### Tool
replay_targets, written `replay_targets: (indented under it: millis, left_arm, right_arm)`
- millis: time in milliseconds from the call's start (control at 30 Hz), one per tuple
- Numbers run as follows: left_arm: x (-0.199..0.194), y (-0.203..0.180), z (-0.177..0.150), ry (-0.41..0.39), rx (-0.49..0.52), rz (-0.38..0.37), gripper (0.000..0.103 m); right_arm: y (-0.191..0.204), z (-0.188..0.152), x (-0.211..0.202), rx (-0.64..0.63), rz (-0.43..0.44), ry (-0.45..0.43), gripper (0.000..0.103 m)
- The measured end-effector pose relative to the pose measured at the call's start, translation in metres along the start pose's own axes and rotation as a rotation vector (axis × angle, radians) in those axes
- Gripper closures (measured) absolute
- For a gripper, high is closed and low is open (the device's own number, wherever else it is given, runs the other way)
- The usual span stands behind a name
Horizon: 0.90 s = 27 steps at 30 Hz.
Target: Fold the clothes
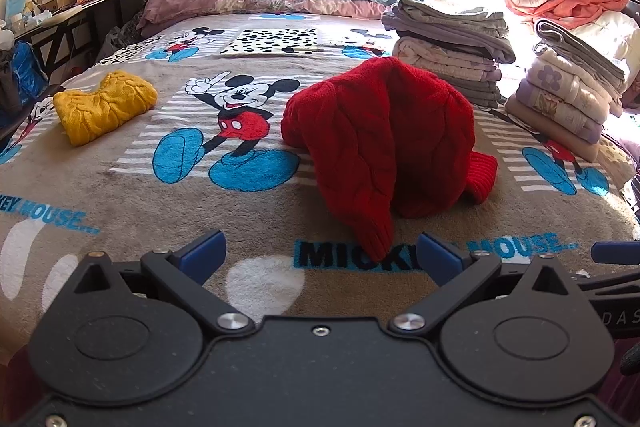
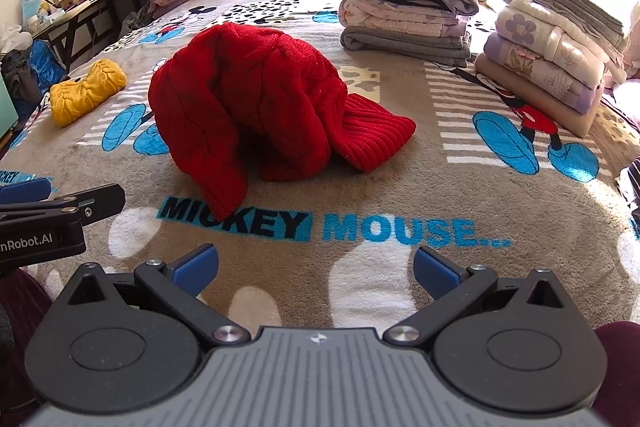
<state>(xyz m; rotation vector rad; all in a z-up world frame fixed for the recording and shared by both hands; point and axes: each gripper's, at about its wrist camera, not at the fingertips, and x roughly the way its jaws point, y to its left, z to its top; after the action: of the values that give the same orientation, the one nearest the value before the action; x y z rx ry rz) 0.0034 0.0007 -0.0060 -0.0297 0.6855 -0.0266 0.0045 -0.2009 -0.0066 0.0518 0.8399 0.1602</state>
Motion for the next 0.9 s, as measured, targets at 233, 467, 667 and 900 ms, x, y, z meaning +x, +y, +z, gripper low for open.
replay_targets:
  millis: [233,467,667,900]
  left_arm:
    - [0.0004,0.0002,-0.0001,0.000,-0.001,-0.001,0.000]
    - [0.0003,0.0004,-0.0008,0.000,-0.002,-0.001,0.000]
    - [0.0003,0.0002,-0.0007,-0.001,-0.001,-0.003,0.000]
    - [0.0030,0.0026,0.0001,0.002,-0.013,-0.019,0.000]
  right_arm:
    - [0.0004,0.0001,0.0002,-0.002,0.001,0.000,0.000]
    - [0.0007,0.0002,0.0001,-0.003,0.002,0.002,0.000]
    - [0.0005,0.0001,0.0001,-0.004,0.002,0.002,0.000]
    - [0.0017,0.0011,0.0020,-0.007,0.011,-0.002,0.000]
